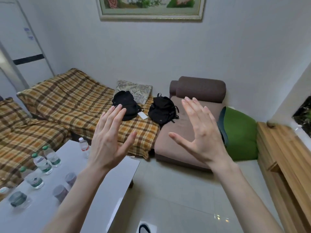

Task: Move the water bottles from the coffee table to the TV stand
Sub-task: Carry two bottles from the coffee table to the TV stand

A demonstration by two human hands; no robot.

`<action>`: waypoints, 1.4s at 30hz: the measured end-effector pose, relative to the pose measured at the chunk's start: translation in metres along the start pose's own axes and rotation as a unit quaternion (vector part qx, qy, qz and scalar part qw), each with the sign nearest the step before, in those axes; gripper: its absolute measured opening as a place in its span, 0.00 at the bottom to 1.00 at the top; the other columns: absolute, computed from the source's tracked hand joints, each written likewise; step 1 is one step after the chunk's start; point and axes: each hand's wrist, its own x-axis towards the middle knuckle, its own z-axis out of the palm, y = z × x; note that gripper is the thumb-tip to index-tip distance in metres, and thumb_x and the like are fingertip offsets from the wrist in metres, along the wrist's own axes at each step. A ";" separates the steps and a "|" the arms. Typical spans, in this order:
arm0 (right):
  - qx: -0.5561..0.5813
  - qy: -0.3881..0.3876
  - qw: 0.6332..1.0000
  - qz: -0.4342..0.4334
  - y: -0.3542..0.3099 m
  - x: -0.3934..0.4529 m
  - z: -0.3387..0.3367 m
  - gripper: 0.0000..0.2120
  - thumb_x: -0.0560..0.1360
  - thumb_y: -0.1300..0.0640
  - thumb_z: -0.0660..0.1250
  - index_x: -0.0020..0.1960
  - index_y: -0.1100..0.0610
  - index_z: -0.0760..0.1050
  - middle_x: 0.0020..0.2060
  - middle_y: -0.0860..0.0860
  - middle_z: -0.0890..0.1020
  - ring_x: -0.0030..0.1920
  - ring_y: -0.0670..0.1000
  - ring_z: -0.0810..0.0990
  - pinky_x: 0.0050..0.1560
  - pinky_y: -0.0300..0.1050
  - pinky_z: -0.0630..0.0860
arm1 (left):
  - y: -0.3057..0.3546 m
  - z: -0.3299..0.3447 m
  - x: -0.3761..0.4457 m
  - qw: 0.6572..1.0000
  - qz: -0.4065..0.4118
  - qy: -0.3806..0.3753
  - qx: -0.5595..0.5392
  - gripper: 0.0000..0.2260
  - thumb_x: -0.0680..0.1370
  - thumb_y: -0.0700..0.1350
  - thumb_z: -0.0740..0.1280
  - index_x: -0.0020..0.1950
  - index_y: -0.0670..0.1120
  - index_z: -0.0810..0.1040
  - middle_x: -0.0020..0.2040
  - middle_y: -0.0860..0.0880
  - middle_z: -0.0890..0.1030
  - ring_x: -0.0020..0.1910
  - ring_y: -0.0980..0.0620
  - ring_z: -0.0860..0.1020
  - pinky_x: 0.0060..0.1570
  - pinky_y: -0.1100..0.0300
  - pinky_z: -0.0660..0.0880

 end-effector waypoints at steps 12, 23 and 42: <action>0.029 -0.032 0.998 -0.054 0.060 0.167 0.150 0.43 0.78 0.29 0.60 0.82 0.54 0.56 0.82 0.48 0.60 0.83 0.47 0.53 0.81 0.59 0.57 | -0.135 0.099 0.101 0.998 -0.062 0.010 0.029 0.32 0.83 0.61 0.61 0.82 0.45 0.64 0.82 0.48 0.65 0.84 0.50 0.58 0.81 0.42 0.58; 0.097 -0.050 0.989 -0.100 0.065 0.280 0.265 0.43 0.78 0.28 0.59 0.82 0.54 0.56 0.82 0.48 0.60 0.82 0.46 0.53 0.81 0.58 0.56 | -0.239 0.131 0.158 0.990 -0.099 0.025 0.098 0.31 0.83 0.62 0.61 0.82 0.47 0.63 0.83 0.50 0.65 0.84 0.52 0.57 0.84 0.50 0.52; 0.297 -0.171 0.896 -0.283 0.035 0.449 0.487 0.42 0.78 0.30 0.61 0.82 0.53 0.57 0.81 0.47 0.60 0.83 0.46 0.52 0.81 0.57 0.56 | -0.349 0.162 0.169 0.911 -0.323 0.049 0.253 0.29 0.83 0.58 0.63 0.79 0.42 0.68 0.79 0.46 0.70 0.82 0.47 0.63 0.79 0.42 0.64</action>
